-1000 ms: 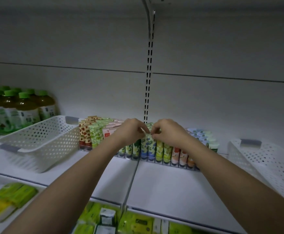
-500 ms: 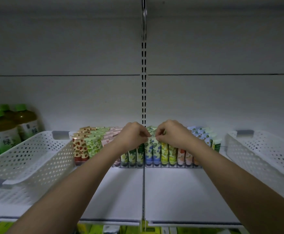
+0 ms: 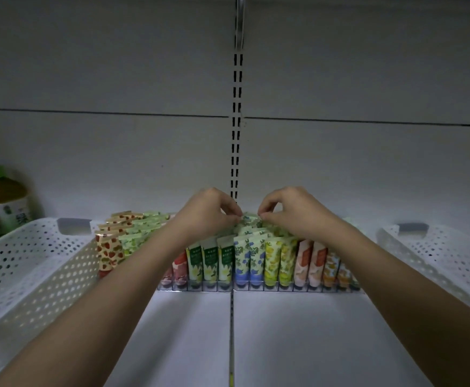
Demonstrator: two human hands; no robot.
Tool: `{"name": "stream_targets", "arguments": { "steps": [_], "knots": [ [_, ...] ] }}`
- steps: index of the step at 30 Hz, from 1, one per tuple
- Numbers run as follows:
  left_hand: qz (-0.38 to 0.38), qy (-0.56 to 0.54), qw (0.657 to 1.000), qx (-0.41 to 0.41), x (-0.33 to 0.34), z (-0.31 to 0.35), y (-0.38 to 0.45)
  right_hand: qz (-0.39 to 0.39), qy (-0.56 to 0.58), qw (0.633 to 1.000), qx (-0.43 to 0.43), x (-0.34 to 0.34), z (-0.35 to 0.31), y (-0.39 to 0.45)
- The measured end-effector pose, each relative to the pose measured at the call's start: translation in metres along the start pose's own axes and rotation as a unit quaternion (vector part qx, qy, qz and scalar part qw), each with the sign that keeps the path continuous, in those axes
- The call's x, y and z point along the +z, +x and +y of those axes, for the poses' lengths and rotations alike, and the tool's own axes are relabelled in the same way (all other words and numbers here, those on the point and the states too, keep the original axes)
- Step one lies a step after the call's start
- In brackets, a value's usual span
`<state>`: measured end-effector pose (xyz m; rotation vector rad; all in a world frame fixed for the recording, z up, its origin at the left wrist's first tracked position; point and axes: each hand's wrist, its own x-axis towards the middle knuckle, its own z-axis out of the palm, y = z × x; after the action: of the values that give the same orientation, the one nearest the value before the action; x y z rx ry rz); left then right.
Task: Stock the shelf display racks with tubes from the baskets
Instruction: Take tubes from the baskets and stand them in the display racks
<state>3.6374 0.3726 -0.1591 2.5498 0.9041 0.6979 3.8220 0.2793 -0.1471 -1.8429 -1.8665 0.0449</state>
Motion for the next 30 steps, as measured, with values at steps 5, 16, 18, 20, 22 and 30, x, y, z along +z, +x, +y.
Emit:
{"name": "stream_targets", "arguments": {
  "steps": [5,16,18,20,22,30],
  "knots": [
    [-0.022,-0.002,1.000,0.018,0.009,-0.006,0.007,-0.085,-0.009,0.996,-0.023,0.006,0.010,0.012],
    [-0.060,0.003,0.998,0.032,0.012,-0.007,0.015,-0.096,0.023,0.994,-0.038,0.015,0.018,0.020],
    [-0.063,0.006,0.997,0.038,0.012,-0.007,0.015,-0.095,0.021,0.994,-0.042,0.015,0.018,0.020],
    [-0.068,0.009,0.997,0.040,0.011,-0.008,0.015,-0.099,0.018,0.994,-0.047,0.014,0.017,0.019],
    [-0.068,0.006,0.997,0.037,0.010,-0.008,0.015,-0.104,0.017,0.993,-0.049,0.012,0.016,0.019],
    [-0.033,0.018,0.999,0.007,0.006,-0.010,0.025,-0.039,0.004,0.999,-0.020,0.001,0.021,0.034]
  ]
}}
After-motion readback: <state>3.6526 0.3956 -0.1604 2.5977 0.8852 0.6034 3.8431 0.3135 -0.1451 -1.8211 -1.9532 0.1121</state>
